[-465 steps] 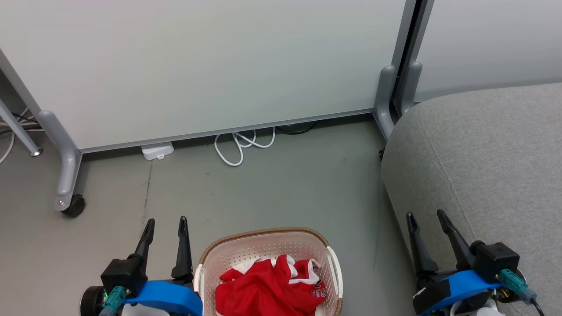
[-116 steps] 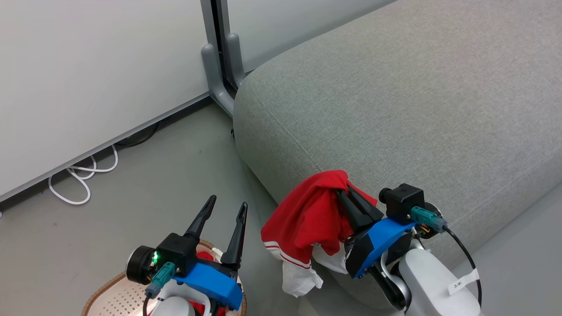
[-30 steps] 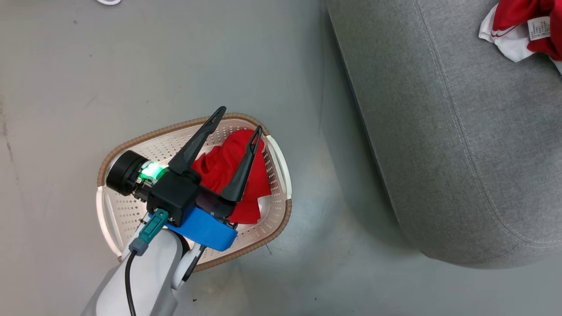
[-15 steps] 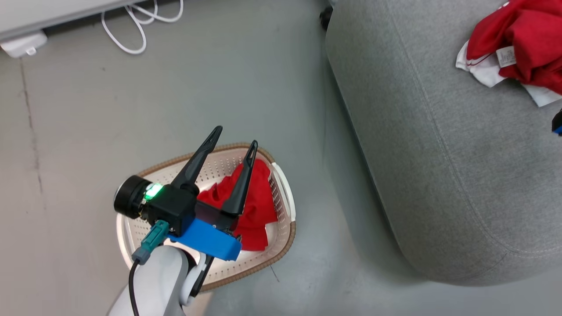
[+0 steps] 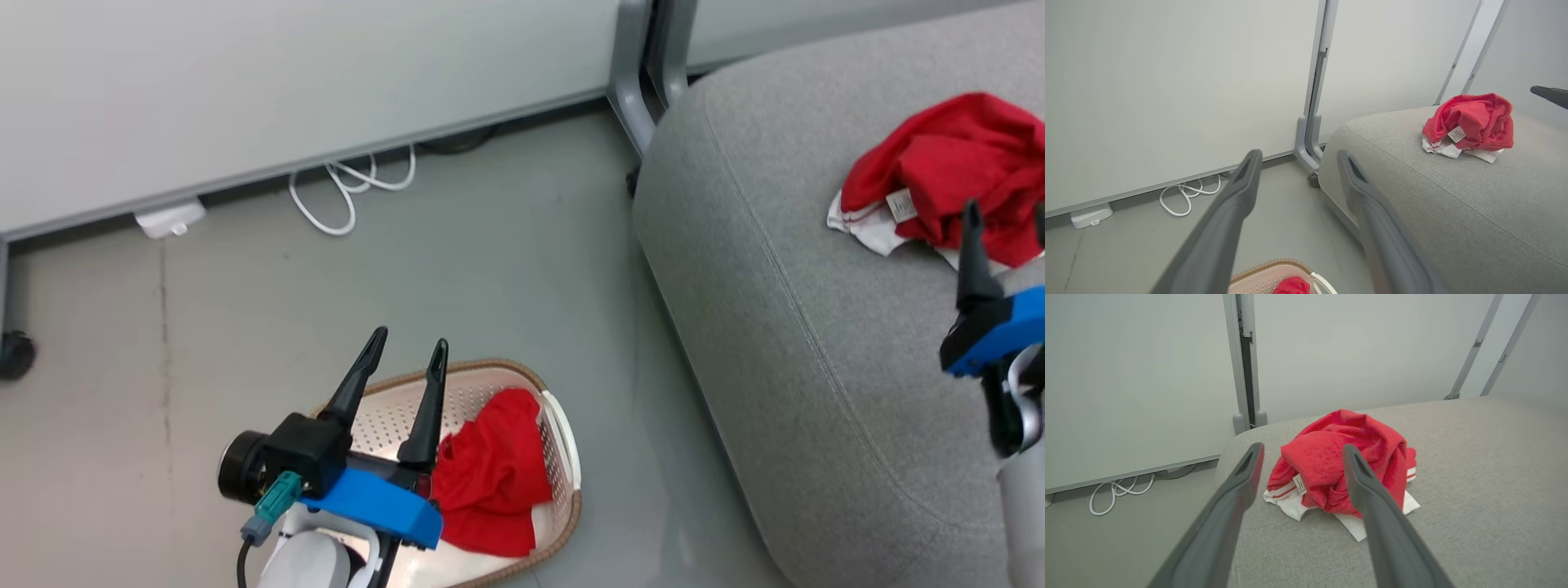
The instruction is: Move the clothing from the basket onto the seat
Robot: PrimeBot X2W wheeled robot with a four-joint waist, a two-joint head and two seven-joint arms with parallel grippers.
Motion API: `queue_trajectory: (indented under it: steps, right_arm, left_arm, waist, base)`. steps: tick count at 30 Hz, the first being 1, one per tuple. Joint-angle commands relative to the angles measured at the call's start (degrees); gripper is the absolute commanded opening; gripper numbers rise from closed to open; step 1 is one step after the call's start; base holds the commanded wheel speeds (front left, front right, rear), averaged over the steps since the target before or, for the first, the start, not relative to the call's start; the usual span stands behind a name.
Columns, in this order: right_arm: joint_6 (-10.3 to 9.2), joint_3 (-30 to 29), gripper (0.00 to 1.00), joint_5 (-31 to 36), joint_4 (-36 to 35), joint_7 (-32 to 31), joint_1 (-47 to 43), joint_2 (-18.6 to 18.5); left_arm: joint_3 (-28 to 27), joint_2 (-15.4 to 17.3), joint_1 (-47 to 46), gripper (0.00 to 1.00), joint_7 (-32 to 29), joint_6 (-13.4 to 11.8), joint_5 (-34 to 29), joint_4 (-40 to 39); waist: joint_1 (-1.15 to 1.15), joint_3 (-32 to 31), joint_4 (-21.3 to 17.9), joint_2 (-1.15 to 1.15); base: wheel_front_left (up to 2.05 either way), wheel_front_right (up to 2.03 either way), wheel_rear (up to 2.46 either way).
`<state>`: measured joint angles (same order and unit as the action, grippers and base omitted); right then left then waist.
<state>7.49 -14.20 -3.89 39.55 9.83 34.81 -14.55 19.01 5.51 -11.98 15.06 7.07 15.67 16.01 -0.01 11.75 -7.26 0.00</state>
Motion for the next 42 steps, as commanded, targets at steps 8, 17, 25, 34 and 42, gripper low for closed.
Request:
queue_trajectory:
  steps: [8, 17, 25, 34, 42]
  right_arm:
    - [0.01, 4.09, 1.0, -2.75, -13.67, -3.69, -13.53, 3.57]
    - [0.01, 4.9, 1.0, -1.01, -26.79, -7.22, -24.33, 8.3]
    - [0.01, 7.55, 1.0, -0.74, -32.02, -8.01, -31.02, 10.72]
    - [0.01, 9.49, 1.0, -1.38, -33.27, -7.61, -34.09, 11.64]
    - [0.01, 9.95, 1.0, -2.4, -33.37, -7.46, -34.47, 11.7]
  left_arm:
    - [-4.78, -1.24, 5.24, 1.0, 0.17, 0.37, 0.24, 2.02]
    - [-9.67, -1.71, 7.81, 1.0, 0.17, 0.38, -0.79, 3.57]
    - [-13.03, -1.97, 9.27, 1.0, 0.17, 0.37, -1.73, 4.86]
    - [-15.6, -1.39, 9.58, 1.0, 0.17, 0.47, -2.11, 6.54]
    - [-15.78, -1.48, 9.36, 1.0, 0.17, 0.55, -2.15, 7.07]
  waist:
    - [0.01, -8.54, 5.12, 0.0]
    - [0.01, -11.57, 8.4, 0.0]
    - [0.01, -13.52, 10.87, 0.0]
    - [0.01, -14.36, 12.14, 0.0]
    - [0.01, -14.24, 12.3, 0.0]
  base:
    - [0.0, 0.0, 0.0]
    - [0.0, 0.0, 0.0]
    - [0.0, 0.0, 0.0]
    - [0.0, 0.0, 0.0]
    - [0.0, 0.0, 0.0]
